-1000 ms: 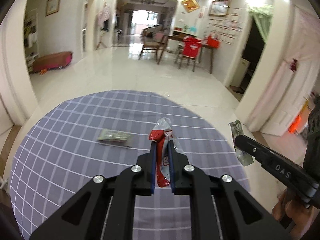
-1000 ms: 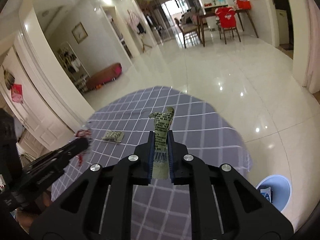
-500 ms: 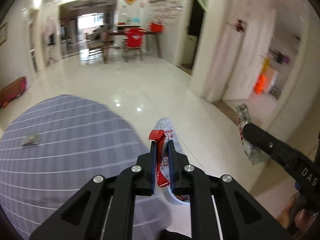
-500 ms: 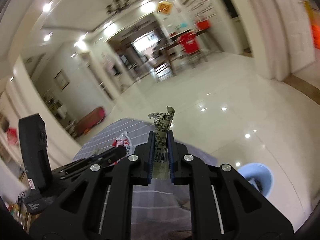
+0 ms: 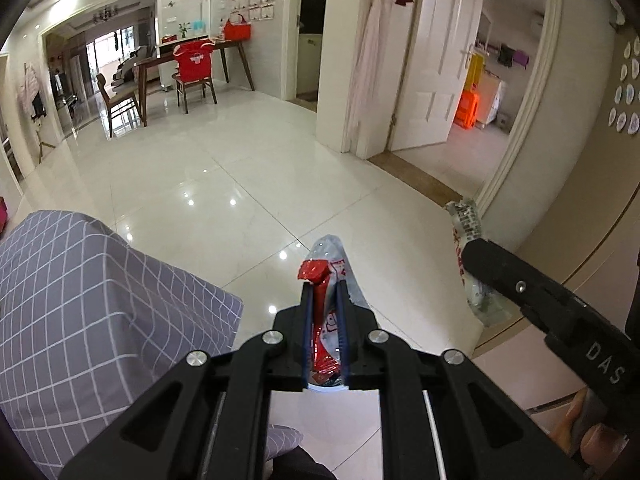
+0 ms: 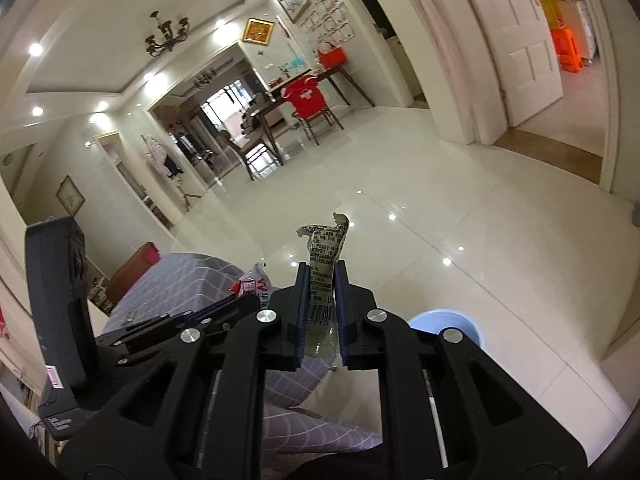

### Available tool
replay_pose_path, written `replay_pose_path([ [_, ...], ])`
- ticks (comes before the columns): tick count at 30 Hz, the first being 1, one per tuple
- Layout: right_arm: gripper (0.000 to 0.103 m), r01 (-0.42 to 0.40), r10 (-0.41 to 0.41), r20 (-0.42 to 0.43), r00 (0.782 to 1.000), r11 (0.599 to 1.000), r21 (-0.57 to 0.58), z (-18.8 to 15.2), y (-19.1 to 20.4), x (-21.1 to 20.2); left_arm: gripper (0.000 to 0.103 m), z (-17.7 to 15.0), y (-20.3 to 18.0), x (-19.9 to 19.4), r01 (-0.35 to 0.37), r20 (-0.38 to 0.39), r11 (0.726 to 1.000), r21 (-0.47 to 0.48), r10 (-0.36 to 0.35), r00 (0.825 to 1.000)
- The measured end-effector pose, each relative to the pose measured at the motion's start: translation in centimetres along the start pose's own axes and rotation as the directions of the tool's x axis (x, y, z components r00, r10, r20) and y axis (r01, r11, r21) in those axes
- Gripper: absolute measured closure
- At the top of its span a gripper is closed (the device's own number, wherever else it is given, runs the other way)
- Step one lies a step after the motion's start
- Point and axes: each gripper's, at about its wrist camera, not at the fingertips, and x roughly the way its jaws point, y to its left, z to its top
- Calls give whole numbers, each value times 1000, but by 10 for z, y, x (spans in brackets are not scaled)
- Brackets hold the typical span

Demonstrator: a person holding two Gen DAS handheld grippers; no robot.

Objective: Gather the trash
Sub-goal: 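Carry wrapper and receipt over the bucket and open both tools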

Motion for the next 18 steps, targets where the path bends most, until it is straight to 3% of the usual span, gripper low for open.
replay_pose_path([
  [15, 87, 49, -49, 6, 999, 998, 42, 3, -13, 38, 92, -3, -8, 37, -23, -50, 1000, 17, 24, 998],
  [17, 65, 88, -88, -8, 996, 994, 62, -1, -23, 51, 92, -1, -10, 42, -28, -58, 999, 19, 29, 998],
  [18, 39, 102, -102, -10, 995, 991, 86, -3, -29, 54, 92, -1, -9, 44, -27, -63, 999, 20, 28, 998],
])
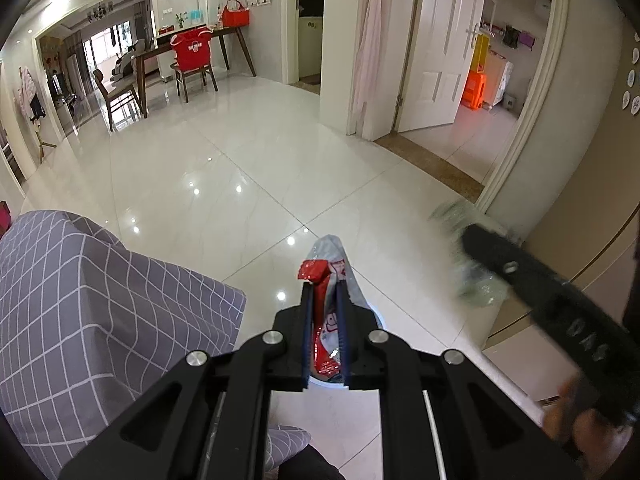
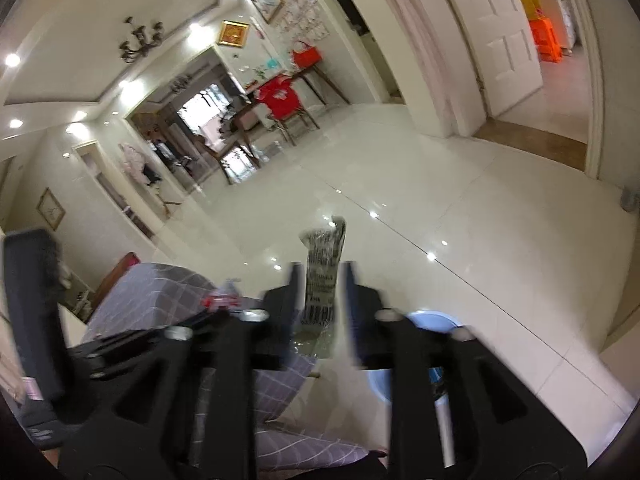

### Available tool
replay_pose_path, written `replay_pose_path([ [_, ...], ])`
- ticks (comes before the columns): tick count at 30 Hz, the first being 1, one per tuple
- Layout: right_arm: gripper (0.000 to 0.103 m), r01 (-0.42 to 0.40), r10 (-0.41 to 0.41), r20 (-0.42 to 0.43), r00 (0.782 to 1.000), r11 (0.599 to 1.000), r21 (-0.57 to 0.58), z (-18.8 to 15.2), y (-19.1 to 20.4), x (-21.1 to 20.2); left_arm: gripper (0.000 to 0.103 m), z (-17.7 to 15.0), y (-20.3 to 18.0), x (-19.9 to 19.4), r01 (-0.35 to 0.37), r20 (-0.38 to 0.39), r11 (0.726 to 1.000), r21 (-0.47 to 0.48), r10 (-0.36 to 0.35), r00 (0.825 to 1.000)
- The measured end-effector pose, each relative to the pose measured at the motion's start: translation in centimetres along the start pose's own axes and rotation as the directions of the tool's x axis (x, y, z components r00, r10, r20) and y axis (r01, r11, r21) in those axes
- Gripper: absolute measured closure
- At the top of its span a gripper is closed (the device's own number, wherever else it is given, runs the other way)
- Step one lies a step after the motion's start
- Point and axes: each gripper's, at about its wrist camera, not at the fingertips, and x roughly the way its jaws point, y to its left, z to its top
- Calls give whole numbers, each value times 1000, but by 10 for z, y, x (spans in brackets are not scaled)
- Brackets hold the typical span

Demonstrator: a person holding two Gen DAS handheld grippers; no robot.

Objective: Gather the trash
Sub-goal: 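Carry wrapper and receipt over the bucket and open both tools, then move both open tools back over the checkered table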

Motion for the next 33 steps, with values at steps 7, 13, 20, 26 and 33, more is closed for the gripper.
replay_pose_path([
  [7, 38, 12, -12, -5, 1000, 999, 34, -6, -8, -4, 92, 1, -9, 8, 1, -12, 1000, 20, 0, 1000],
  [13, 38, 14, -15, 39, 999, 999, 36, -8, -9, -23, 92, 1, -17, 8, 6, -12, 999, 34, -6, 1000],
  [20, 36, 34, -38, 114, 993, 999, 35, -8, -10, -47, 92, 6, -22, 5, 24, 1, 998, 53, -24, 1000],
  [26, 35, 62, -70, 156, 985, 996, 60, -10, -22, -56, 92, 15, -32, 7, 61, 2, 995, 75, -61, 998],
  [33, 35, 84, -98, 193, 976, 993, 80, -11, -32, -64, 27, 34, -35, 22, 105, -11, 992, 72, -105, 994],
])
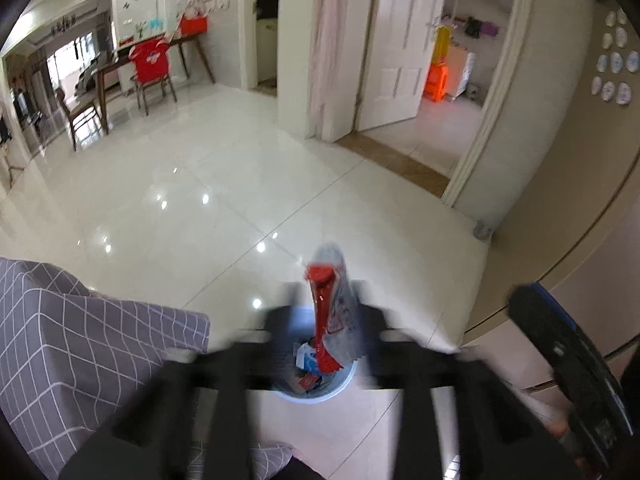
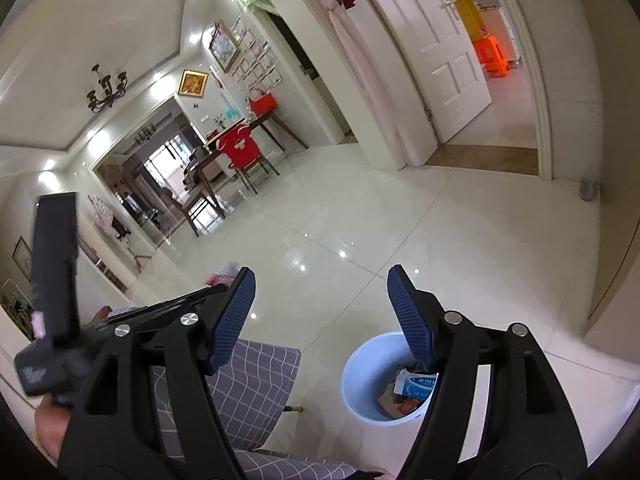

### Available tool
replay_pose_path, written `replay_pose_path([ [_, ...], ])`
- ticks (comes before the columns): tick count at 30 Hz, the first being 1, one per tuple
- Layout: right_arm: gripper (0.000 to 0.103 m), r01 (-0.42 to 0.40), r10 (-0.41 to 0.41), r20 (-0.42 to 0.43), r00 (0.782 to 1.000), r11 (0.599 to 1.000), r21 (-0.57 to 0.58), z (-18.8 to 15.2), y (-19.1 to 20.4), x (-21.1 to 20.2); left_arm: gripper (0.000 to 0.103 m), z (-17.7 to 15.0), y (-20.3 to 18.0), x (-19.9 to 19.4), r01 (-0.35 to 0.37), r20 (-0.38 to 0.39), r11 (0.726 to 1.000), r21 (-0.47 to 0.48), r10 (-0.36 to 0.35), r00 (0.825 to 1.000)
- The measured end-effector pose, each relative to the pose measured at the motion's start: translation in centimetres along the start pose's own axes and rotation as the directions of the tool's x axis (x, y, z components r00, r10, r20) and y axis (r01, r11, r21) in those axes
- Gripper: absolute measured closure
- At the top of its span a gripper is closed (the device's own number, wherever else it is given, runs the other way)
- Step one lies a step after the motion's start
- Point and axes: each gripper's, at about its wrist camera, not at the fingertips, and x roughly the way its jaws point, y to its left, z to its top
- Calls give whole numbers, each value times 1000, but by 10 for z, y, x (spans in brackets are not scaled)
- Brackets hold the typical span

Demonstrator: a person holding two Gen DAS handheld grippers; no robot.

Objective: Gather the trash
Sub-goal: 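Move both open tools back over the checkered table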

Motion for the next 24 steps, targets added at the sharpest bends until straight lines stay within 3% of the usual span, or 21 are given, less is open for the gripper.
replay_pose_path([
  [1, 35, 1, -1, 3, 1000, 1000, 1, 0, -1, -1, 22, 1, 3, -1, -13, 11, 1000, -17, 13, 1000],
  [6, 35, -14, 14, -3, 1000, 1000, 3, -1, 4, -2, 22, -3, 18, -19, -46, 47, 996, -81, 50, 998],
  [11, 34, -66, 65, -21, 998, 998, -10, -5, 23, -1, 22, -17, 27, -53, -112, 91, 990, -85, 120, 989],
  [18, 33, -194, 191, -59, 980, 979, -58, -15, 79, -5, 22, -39, 63, -117, -195, 130, 971, -140, 213, 968],
  [24, 31, -299, 287, -109, 952, 949, -104, -32, 135, -7, 22, -62, 98, -163, -269, 139, 945, -188, 297, 945],
])
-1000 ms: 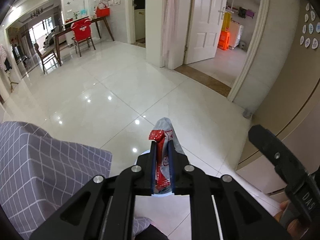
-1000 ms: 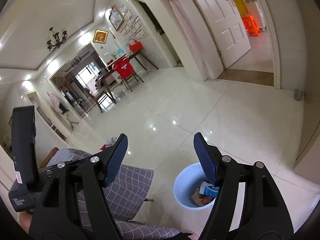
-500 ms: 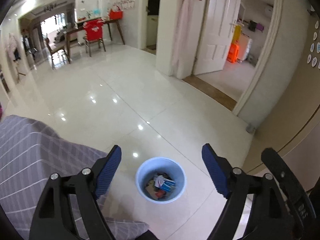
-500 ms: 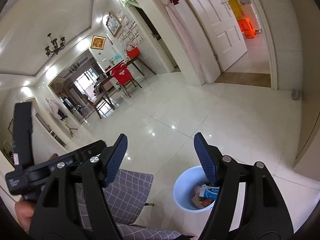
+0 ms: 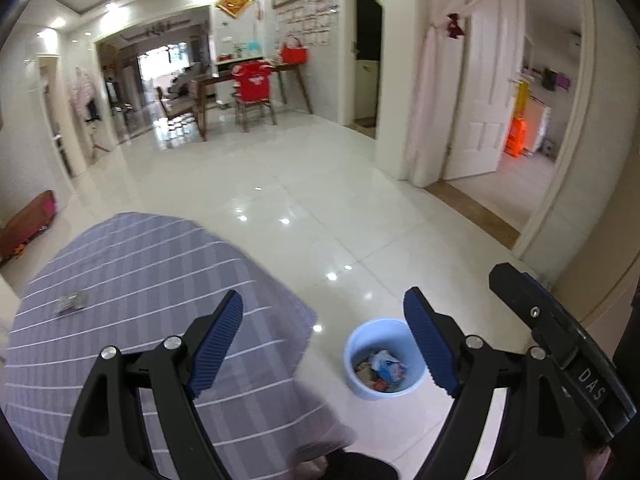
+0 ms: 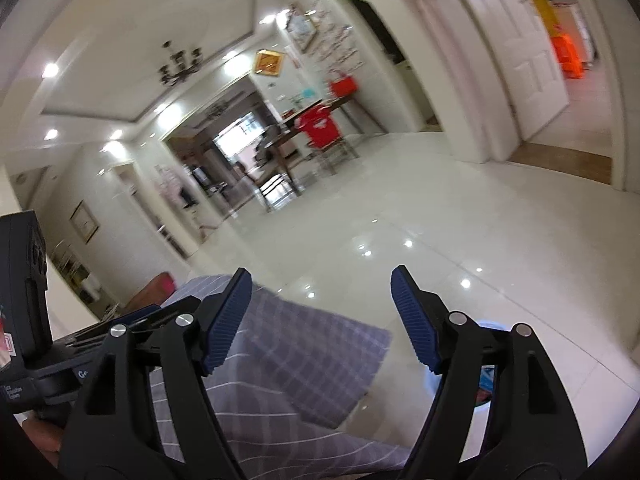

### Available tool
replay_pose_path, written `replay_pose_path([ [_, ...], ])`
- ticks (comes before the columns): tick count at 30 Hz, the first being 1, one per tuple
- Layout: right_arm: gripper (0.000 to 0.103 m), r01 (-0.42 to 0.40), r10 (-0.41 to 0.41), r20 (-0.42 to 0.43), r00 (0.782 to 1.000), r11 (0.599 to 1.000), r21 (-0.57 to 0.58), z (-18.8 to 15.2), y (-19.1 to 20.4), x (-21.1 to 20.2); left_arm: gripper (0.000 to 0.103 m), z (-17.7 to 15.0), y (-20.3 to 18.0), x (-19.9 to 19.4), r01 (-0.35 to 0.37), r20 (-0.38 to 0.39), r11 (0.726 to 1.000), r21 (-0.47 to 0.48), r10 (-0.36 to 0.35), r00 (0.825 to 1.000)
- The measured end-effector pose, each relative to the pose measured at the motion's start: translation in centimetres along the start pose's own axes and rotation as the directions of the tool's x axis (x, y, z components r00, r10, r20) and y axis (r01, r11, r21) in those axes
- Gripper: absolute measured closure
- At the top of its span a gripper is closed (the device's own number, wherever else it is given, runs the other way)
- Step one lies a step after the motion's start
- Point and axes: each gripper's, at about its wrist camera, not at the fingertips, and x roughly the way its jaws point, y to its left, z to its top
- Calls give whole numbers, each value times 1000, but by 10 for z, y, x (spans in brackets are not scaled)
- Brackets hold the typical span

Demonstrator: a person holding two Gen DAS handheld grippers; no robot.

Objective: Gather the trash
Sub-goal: 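Move both open tools back over the checkered table, then lower the left tool and grasp the green-white snack wrapper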

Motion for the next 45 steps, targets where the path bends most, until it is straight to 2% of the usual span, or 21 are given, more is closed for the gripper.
replay_pose_path([
  [9, 31, -58, 54, -62, 997, 996, -71, -16, 56, 15, 22, -13, 56, -26, -45, 3, 994, -97, 45, 999],
  [25, 30, -118, 94, -159, 983, 982, -149, -29, 107, 56, 22, -35, 111, -40, -87, 10, 981, -172, 90, 996],
  [32, 29, -148, 100, -239, 966, 970, -192, -32, 133, 94, 20, -40, 150, -36, -139, -6, 965, -225, 141, 990],
  [36, 29, -177, 110, -282, 953, 958, -225, -33, 153, 116, 20, -50, 188, -31, -167, -30, 936, -309, 166, 986],
  [42, 29, -221, 134, -327, 935, 943, -248, -43, 178, 143, 20, -66, 248, -14, -216, -103, 860, -462, 190, 976],
  [45, 28, -228, 128, -351, 927, 938, -260, -47, 183, 158, 20, -69, 270, -7, -204, -109, 823, -530, 173, 979],
])
